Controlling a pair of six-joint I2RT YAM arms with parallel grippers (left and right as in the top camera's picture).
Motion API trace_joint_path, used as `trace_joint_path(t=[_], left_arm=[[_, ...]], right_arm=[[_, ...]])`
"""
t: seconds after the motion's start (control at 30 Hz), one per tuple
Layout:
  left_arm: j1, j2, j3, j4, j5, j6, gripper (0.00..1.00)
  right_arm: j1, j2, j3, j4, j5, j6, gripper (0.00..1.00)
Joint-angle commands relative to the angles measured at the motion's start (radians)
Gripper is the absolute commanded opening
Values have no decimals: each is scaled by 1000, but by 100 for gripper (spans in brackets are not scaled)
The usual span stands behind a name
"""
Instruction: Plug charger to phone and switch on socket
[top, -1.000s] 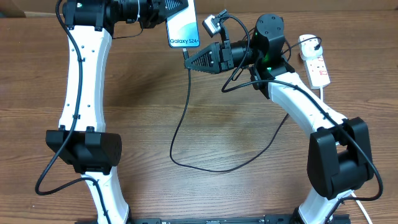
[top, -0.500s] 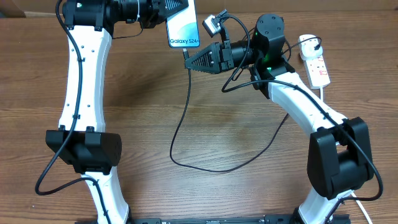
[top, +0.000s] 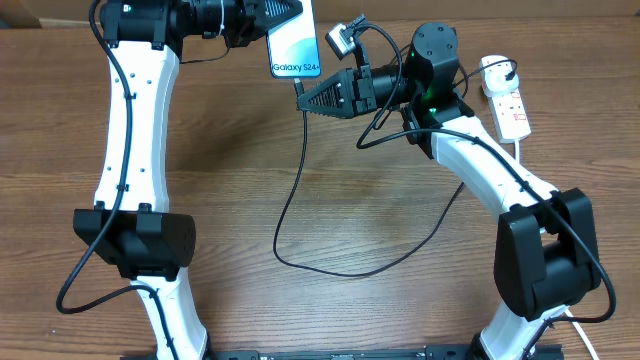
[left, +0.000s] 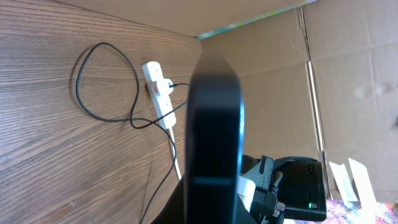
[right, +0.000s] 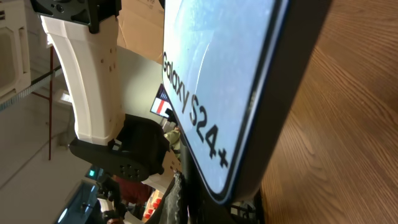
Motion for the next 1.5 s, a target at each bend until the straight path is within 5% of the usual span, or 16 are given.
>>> trace_joint_path(t=[0.0, 1.47], left_arm=[[6, 5, 8, 0, 54, -6, 4], [3, 5, 8, 0, 79, -13, 4]], right_arm=[[-8, -19, 0, 6, 23, 0, 4], [6, -19, 0, 5, 100, 32, 4]])
